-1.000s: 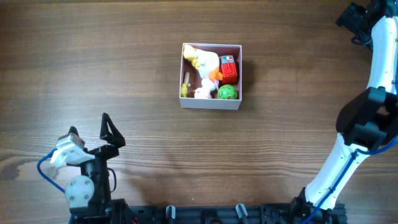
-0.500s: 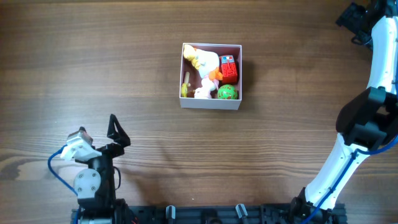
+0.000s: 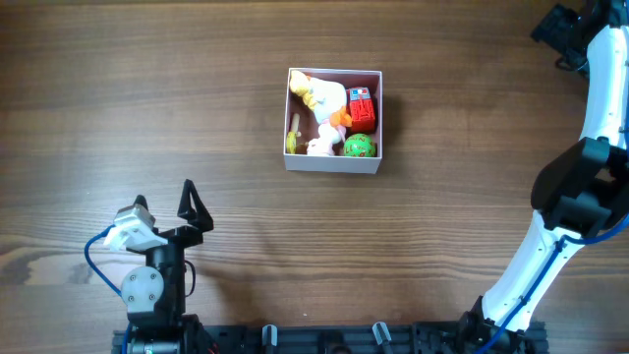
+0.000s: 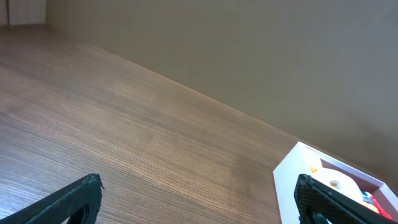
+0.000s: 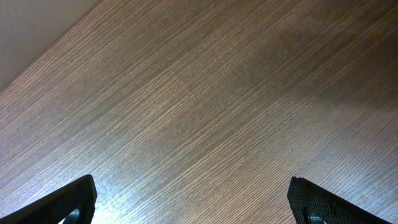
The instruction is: Pack container
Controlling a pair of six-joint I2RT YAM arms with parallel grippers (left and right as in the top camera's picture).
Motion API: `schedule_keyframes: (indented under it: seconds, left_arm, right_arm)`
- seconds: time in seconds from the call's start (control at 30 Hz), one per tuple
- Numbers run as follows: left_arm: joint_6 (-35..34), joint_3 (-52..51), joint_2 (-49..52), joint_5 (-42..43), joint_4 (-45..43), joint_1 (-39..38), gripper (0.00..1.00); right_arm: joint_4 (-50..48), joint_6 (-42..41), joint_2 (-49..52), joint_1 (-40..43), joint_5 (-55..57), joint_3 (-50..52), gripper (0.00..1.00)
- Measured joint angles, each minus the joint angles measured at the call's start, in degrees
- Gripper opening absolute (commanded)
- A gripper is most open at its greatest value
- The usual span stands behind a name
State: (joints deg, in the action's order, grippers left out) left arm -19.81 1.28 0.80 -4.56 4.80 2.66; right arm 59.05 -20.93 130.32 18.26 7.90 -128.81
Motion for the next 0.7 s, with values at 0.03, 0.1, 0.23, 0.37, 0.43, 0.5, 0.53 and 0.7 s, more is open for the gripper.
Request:
schedule_keyframes:
  seconds: [0.03,0.1,0.23,0.37,0.43,0.5,0.53,0.7]
  left_arm:
    - [0.0,0.0,0.0,0.0,0.0,-0.17,1.0]
    - [0.0,0.0,0.0,0.0,0.0,-0.55,1.0]
    - [0.0,0.0,0.0,0.0,-0.04,-1.22,1.0]
    - [0.0,0.0,0.0,0.0,-0.07,-1.22,1.0]
    - [0.0,0.0,0.0,0.0,-0.09,-1.22,1.0]
    - [0.0,0.0,0.0,0.0,-0.09,-1.22,1.0]
    - [0.0,0.0,0.0,0.0,-0.09,-1.22,1.0]
    - [0.0,0.0,0.0,0.0,-0.09,-1.22,1.0]
  right_arm:
    - [0.0,0.0,0.0,0.0,0.0,0.0,1.0]
    - [0.0,0.0,0.0,-0.02,0.0,0.0,1.0]
    - [0.0,0.0,0.0,0.0,0.0,0.0,1.0]
    - [0.0,0.0,0.0,0.0,0.0,0.0,1.0]
    - [0.0,0.0,0.0,0.0,0.0,0.0,1.0]
    - [0.0,0.0,0.0,-0.02,0.0,0.0,1.0]
    - [0.0,0.0,0.0,0.0,0.0,0.0,1.0]
    - [0.0,0.0,0.0,0.0,0.0,0.0,1.0]
